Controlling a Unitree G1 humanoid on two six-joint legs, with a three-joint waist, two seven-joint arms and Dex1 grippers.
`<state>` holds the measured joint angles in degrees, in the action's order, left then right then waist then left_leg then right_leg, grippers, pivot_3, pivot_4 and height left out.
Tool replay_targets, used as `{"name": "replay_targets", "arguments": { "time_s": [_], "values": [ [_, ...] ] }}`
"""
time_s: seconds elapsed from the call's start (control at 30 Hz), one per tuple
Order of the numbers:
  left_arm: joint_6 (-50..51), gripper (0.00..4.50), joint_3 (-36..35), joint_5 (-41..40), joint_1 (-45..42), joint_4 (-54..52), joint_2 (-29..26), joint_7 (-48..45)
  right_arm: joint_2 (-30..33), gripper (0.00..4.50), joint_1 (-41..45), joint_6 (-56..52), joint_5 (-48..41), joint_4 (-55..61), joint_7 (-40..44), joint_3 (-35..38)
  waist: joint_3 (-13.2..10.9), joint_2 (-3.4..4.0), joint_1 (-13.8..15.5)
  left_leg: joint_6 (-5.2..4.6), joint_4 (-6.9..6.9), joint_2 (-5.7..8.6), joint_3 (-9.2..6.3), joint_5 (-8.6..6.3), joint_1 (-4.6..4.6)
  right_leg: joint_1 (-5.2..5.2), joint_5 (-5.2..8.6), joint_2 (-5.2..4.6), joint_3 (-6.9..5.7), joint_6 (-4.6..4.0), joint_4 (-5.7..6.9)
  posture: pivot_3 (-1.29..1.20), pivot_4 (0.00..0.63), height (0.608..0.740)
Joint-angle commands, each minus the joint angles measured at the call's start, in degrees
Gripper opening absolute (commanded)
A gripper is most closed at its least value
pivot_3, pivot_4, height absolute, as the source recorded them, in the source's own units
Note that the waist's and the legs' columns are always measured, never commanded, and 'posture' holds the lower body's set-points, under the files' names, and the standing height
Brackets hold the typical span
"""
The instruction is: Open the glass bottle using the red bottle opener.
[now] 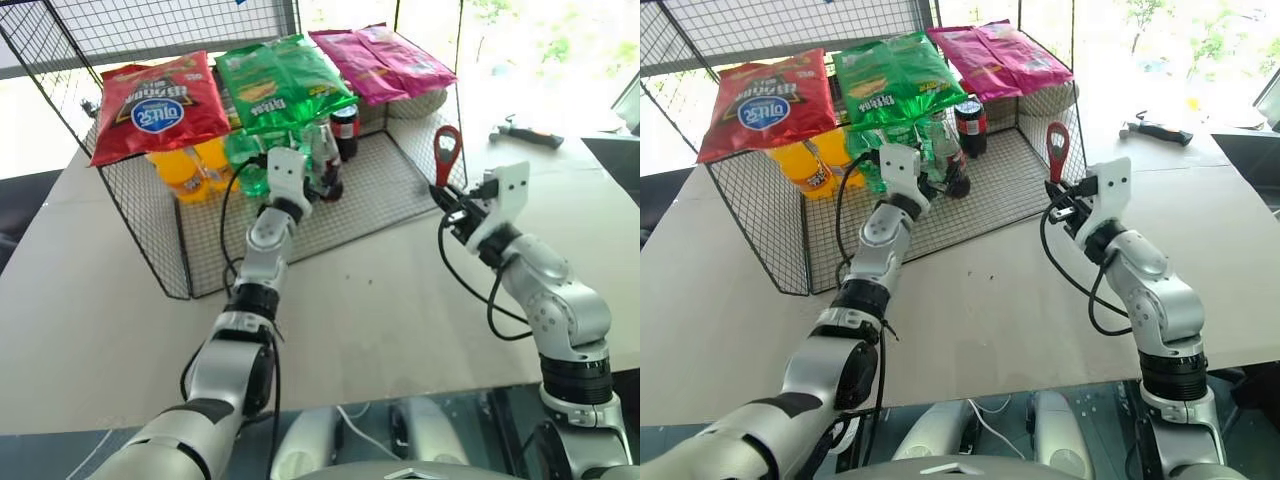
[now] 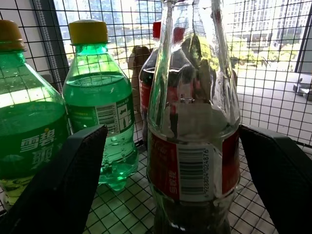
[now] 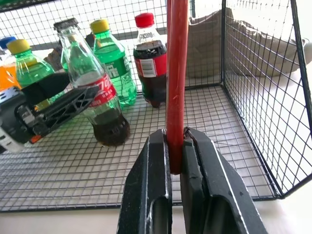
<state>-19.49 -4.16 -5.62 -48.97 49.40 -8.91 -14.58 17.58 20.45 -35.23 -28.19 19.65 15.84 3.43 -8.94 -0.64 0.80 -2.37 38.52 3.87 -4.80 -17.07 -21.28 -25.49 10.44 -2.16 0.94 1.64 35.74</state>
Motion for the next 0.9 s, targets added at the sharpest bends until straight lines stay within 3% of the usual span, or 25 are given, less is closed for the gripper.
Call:
{"name": "replay_targets", "arguments": {
  "time_s": [0.03, 0.37, 0.47, 0.53, 0.63, 0.77, 0.9],
  "values": [
    [-3.13, 4.42, -0.59, 0.73, -3.56, 4.39, 0.74, 0.83, -0.07, 0.0, -0.98, 0.99, 0.43, 3.83, 0.22, -0.15, 0.0, 0.0, -0.05, 0.0, 0.0, 0.0, 0.01, 0.0, -0.03, -0.05, 0.0, 0.0, 0.01, 0.0, 0.01, 0.0, 0.15, 0.735],
    [-5.76, 4.42, -1.02, 1.73, -11.15, 16.91, 1.81, 0.64, -0.98, 0.0, -1.48, 0.85, 0.93, 4.6, 0.1, -0.55, 0.0, -0.01, -0.12, 0.0, 0.05, 0.01, 0.02, 0.0, -0.09, -0.14, 0.0, 0.02, 0.01, 0.0, 0.1, 0.0, 0.15, 0.735],
    [-7.0, 3.75, -1.33, 1.27, -12.1, 17.75, 1.91, -1.57, -1.01, 0.0, -1.56, 0.95, 1.23, 4.64, 0.21, -0.61, 0.0, -0.01, -0.13, 0.0, 0.05, 0.02, 0.02, 0.0, -0.09, -0.14, 0.0, 0.02, 0.01, 0.01, 0.1, 0.0, 0.15, 0.735],
    [-7.28, 2.85, -1.52, 1.23, -12.16, 17.69, 1.95, -2.28, -0.95, 0.0, -1.61, 1.13, 1.43, 4.61, 0.22, -0.44, 0.0, -0.01, -0.1, 0.0, 0.05, 0.02, 0.02, 0.0, -0.1, -0.15, 0.0, 0.02, 0.01, 0.0, 0.1, 0.0, 0.15, 0.735],
    [-6.95, 2.74, -0.67, 2.29, -10.88, 16.44, 1.63, -2.26, -0.72, 0.0, -1.52, 1.73, 1.81, 4.08, -0.02, 0.61, 0.0, -0.01, -0.1, 0.0, 0.07, 0.02, 0.01, 0.0, -0.12, -0.16, 0.0, 0.01, 0.0, 0.0, 0.11, 0.0, 0.15, 0.735],
    [-4.13, 2.74, 0.79, -0.56, -3.85, 5.61, 2.78, -10.75, -0.14, 0.0, -0.55, 2.68, 2.33, 2.98, -0.22, 2.28, 0.01, 0.0, -0.22, 0.0, 0.07, 0.02, 0.03, 0.0, -0.11, -0.16, 0.0, 0.01, 0.03, 0.01, 0.12, 0.0, 0.15, 0.735],
    [4.6, 2.74, 4.76, -3.76, 9.11, -18.56, 2.0, -17.02, 0.62, 0.0, 0.88, 5.53, 3.97, 0.05, -0.52, 4.56, 0.04, 0.02, -0.17, 0.0, 0.09, 0.01, 0.03, 0.0, -0.13, -0.17, -0.01, -0.01, 0.08, 0.0, 0.14, 0.0, 0.15, 0.735]
  ]
}}
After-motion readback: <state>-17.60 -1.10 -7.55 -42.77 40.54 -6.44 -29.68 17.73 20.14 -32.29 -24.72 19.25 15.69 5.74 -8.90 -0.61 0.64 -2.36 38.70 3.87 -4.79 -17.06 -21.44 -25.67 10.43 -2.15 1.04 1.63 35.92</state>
